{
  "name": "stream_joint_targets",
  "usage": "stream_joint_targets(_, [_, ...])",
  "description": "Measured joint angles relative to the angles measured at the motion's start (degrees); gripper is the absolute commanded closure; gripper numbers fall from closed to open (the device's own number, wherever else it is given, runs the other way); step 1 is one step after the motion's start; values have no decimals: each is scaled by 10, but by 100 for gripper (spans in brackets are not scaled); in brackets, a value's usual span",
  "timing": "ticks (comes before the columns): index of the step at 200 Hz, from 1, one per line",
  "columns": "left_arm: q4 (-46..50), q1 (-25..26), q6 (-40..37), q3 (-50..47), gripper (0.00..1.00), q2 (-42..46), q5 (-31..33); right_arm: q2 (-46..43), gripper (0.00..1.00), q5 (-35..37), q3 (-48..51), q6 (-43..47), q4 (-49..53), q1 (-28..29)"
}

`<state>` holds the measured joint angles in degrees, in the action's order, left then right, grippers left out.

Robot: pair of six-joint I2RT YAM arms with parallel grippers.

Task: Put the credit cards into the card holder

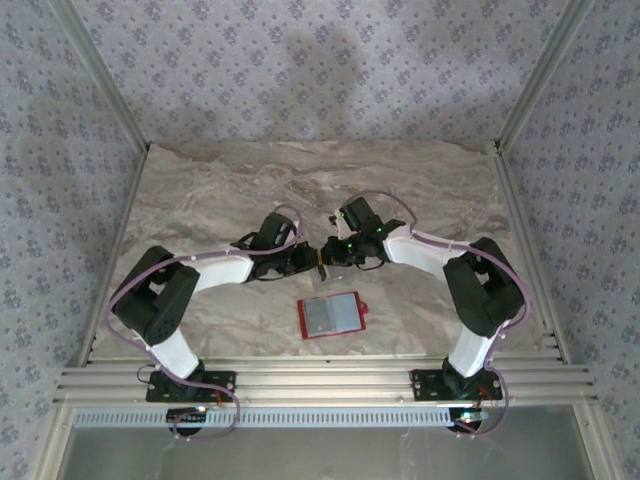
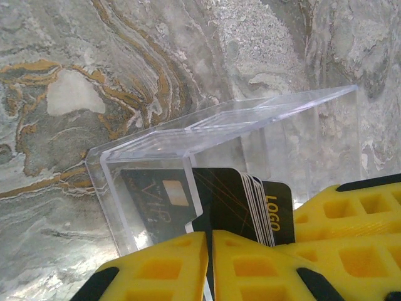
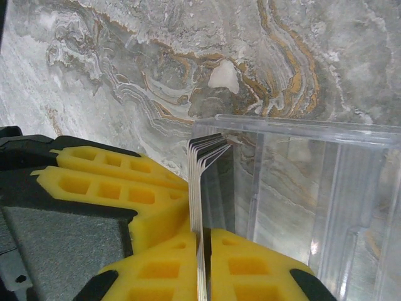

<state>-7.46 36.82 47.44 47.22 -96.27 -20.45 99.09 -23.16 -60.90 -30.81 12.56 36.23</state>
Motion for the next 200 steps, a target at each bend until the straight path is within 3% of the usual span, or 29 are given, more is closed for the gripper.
stream_joint_targets(73, [-1, 0, 0, 6, 88, -7, -6, -17, 86, -17, 15, -14, -15, -7])
stream_joint_targets(128, [-1, 0, 0, 6, 87, -7, -6, -18, 96, -12, 21, -18, -16, -12])
stream_joint_targets(200, [-1, 0, 0, 6, 87, -6, -6, -107, 100, 66, 46, -18, 17, -10])
